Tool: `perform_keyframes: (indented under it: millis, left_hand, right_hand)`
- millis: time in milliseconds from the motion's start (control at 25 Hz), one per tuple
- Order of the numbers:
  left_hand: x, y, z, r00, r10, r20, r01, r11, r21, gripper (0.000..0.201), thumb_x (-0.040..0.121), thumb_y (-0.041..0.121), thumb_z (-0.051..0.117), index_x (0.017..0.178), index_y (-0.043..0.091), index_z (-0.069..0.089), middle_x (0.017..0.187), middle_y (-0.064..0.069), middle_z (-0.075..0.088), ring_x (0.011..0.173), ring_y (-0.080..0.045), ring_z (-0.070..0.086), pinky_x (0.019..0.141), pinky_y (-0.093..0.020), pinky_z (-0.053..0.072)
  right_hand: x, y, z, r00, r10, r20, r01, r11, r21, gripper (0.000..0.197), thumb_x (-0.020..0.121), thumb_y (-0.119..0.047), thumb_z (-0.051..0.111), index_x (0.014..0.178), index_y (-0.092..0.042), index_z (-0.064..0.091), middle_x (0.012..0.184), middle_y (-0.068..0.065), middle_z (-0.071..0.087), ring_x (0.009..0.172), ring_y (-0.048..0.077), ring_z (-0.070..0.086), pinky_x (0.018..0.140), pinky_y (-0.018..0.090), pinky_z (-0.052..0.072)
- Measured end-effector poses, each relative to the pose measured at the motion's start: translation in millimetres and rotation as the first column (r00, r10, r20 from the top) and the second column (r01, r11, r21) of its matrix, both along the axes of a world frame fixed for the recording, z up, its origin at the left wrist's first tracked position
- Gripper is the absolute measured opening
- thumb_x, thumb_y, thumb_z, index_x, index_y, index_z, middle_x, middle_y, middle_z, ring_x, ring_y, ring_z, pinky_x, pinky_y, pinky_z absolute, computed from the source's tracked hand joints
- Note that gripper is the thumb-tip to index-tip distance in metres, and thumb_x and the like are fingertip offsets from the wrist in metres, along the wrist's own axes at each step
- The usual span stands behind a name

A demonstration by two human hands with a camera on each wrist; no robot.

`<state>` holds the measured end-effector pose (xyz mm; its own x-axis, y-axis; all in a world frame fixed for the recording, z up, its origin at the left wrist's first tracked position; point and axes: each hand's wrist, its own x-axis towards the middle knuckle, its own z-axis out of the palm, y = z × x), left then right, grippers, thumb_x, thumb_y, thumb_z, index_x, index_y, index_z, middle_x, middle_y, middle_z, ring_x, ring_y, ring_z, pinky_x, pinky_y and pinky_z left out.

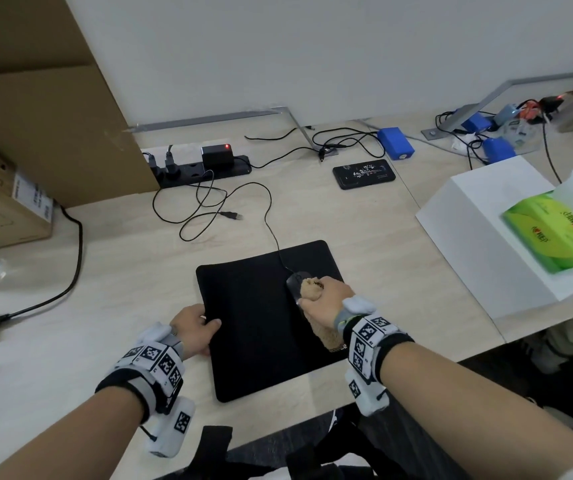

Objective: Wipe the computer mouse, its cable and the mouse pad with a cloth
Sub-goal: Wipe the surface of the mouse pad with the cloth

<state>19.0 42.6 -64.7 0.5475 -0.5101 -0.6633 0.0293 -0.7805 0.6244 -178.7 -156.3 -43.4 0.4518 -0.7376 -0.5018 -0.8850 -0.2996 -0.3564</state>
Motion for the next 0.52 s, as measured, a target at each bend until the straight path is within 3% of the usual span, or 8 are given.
perform_keyframes:
  millis: [160,280,400,520]
  left_hand:
    - [4,3,-5,1.0,0.023,-0.001,-0.023,1.0,0.002,0.006,0.094,0.011,0.059,0.097,0.014,0.063,0.078,-0.013,0.075,0.067,-0.035,0.073,0.072,-0.049,0.061]
    - [4,4,-6,0.999,0.035,-0.005,-0.035,0.999,0.008,0.005,0.094,0.012,0.059,0.095,0.017,0.062,0.078,-0.013,0.075,0.066,-0.033,0.073,0.071,-0.048,0.061]
    - [3,3,-5,0.999,0.033,-0.017,-0.032,0.999,0.016,0.006,0.095,0.011,0.058,0.096,0.015,0.062,0.081,-0.014,0.074,0.069,-0.034,0.073,0.07,-0.049,0.061]
    - [4,2,-5,1.0,0.009,-0.018,-0.008,0.999,0.037,0.007,0.095,0.009,0.058,0.098,0.011,0.064,0.081,-0.015,0.074,0.071,-0.034,0.073,0.071,-0.049,0.061]
  right_hand:
    - [-18,-23,-2,0.996,-0.075,0.051,0.077,0.997,-0.032,0.045,0.078,-0.05,0.057,0.11,-0.019,0.059,0.105,0.002,0.065,0.093,0.027,0.061,0.076,0.028,0.046]
    - [-35,-40,-7,0.987,-0.16,-0.03,0.158,0.985,-0.064,0.043,0.074,-0.048,0.056,0.104,-0.017,0.056,0.095,0.001,0.064,0.085,0.025,0.062,0.075,0.031,0.051]
    - [-37,-43,-15,0.979,-0.173,-0.104,0.173,0.985,-0.011,0.037,0.073,-0.046,0.06,0.1,-0.021,0.051,0.093,0.001,0.06,0.078,0.023,0.057,0.067,0.028,0.044]
    - [-37,-48,-20,0.982,-0.156,-0.105,0.159,0.987,0.02,0.026,0.069,-0.04,0.055,0.085,-0.019,0.057,0.085,0.001,0.064,0.068,0.02,0.059,0.065,0.027,0.05]
